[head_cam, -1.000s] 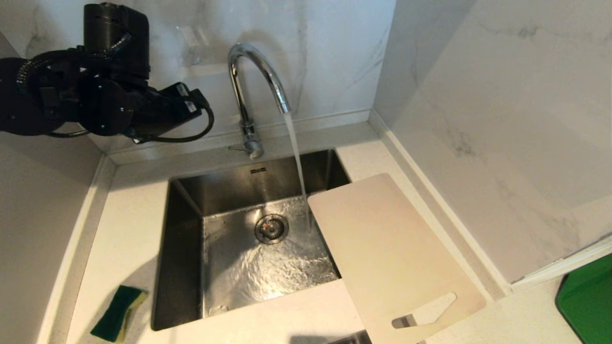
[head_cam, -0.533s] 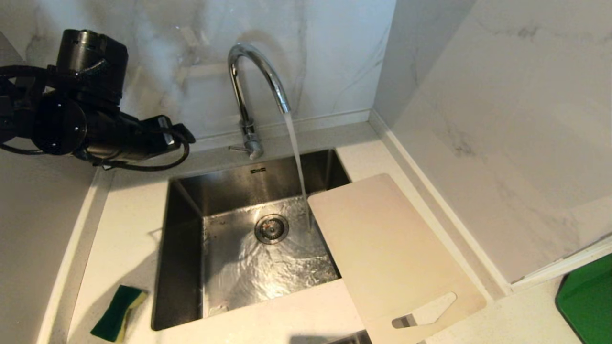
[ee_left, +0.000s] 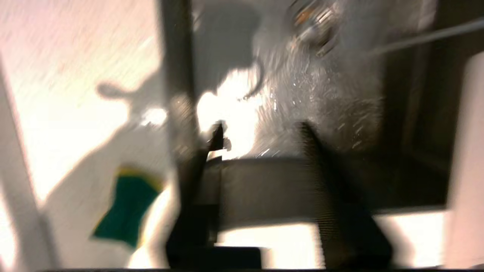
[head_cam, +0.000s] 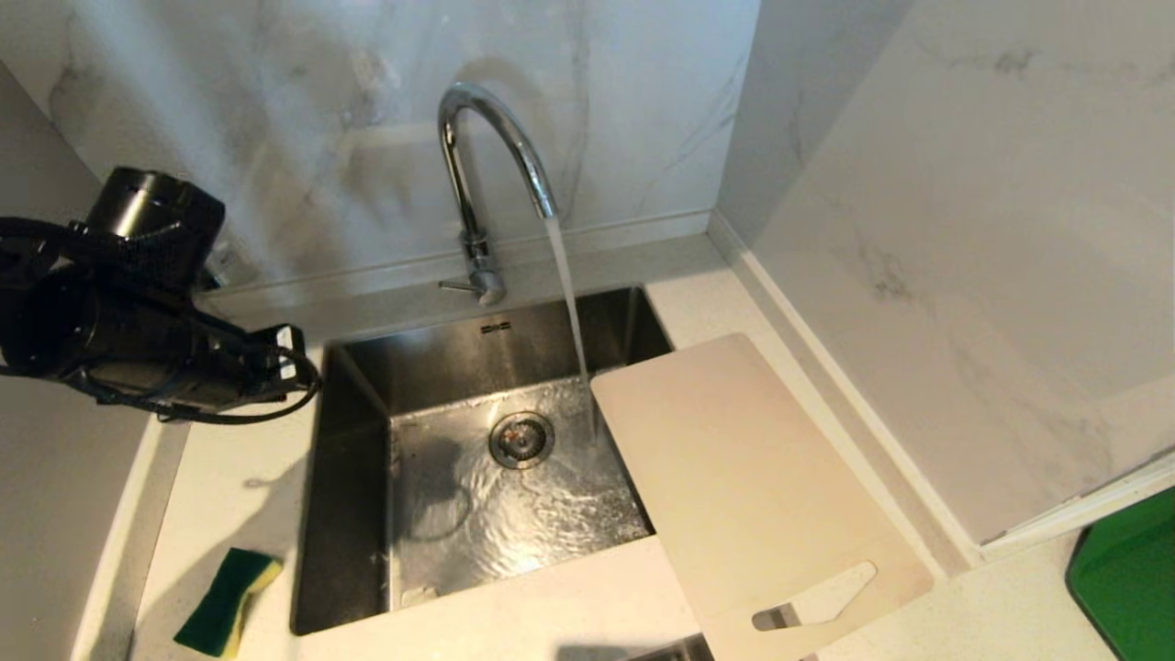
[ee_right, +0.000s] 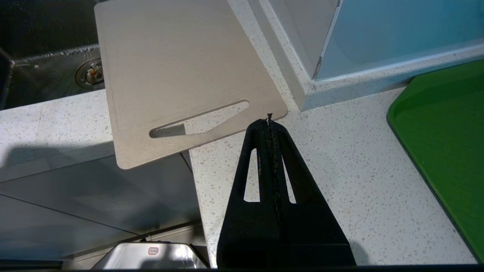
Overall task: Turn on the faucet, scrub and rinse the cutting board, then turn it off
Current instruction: Pick up the cleaning cloth
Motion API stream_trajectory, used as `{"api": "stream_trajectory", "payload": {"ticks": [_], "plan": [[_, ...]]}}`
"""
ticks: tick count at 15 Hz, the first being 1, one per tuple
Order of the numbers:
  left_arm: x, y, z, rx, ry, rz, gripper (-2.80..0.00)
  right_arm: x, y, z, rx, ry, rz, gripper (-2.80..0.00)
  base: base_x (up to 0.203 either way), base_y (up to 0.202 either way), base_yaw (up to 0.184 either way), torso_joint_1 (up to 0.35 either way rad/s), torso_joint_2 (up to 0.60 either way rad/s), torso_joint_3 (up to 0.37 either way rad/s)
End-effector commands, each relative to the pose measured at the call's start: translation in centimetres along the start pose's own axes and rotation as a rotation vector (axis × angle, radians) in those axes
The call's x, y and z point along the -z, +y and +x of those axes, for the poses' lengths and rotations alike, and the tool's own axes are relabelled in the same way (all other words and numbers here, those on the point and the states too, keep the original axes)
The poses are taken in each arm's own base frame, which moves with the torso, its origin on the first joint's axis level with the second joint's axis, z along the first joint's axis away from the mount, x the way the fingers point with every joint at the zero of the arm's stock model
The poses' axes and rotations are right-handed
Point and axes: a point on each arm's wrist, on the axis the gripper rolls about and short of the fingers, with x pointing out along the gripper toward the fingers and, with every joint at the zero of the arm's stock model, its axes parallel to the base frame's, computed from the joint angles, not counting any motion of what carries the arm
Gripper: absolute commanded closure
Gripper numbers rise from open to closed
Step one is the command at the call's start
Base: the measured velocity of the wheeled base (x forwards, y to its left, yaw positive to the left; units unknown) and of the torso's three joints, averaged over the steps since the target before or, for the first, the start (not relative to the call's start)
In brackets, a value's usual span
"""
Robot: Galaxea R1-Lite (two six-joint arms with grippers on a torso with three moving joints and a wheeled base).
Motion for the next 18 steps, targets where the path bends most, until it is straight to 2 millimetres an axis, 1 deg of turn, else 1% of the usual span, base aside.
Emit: {"api": "stream_trajectory", "payload": {"ticks": [1, 4, 6, 9, 10, 11, 14, 17, 18], "plan": [[1.8, 2.7, 1.6, -0.052, 0.092, -0.001, 0.0, 0.0, 0.0, 0.0, 0.0, 0.001, 0.0, 0.0, 0.0, 0.0, 0.0, 0.0, 0.0, 0.0], [4.3, 4.3, 3.8, -0.067, 0.154, 0.031, 0.0, 0.0, 0.0, 0.0, -0.001, 0.003, 0.001, 0.0, 0.0, 0.0, 0.0, 0.0, 0.0, 0.0], [5.7, 5.3, 4.8, -0.083, 0.181, 0.07, 0.0, 0.0, 0.0, 0.0, -0.001, 0.003, 0.0, 0.0, 0.0, 0.0, 0.0, 0.0, 0.0, 0.0], [6.5, 6.0, 5.3, -0.101, 0.192, 0.087, 0.0, 0.0, 0.0, 0.0, -0.001, 0.003, 0.0, 0.0, 0.0, 0.0, 0.0, 0.0, 0.0, 0.0], [6.7, 6.3, 5.3, -0.11, 0.2, 0.083, -0.98, 0.0, 0.0, 0.0, -0.001, 0.001, 0.0, 0.0, 0.0, 0.0, 0.0, 0.0, 0.0, 0.0], [6.7, 6.7, 5.4, -0.114, 0.201, 0.082, -2.8, 0.0, 0.0, 0.0, -0.001, 0.001, 0.0, 0.0, 0.0, 0.0, 0.0, 0.0, 0.0, 0.0], [6.8, 7.3, 4.8, -0.076, 0.212, 0.116, -2.8, 0.0, 0.0, 0.0, 0.0, 0.002, 0.0, 0.0, 0.0, 0.0, 0.0, 0.0, 0.0, 0.0], [7.7, 8.9, 4.0, -0.027, 0.251, 0.19, -2.8, 0.0, 0.0, 0.0, -0.001, 0.001, 0.0, 0.0, 0.0, 0.0, 0.0, 0.0, 0.0, 0.0], [8.0, 9.5, 4.0, -0.031, 0.263, 0.205, -2.8, 0.0, 0.0, 0.0, -0.001, 0.001, 0.0, 0.0, 0.0, 0.0, 0.0, 0.0, 0.0, 0.0]]}}
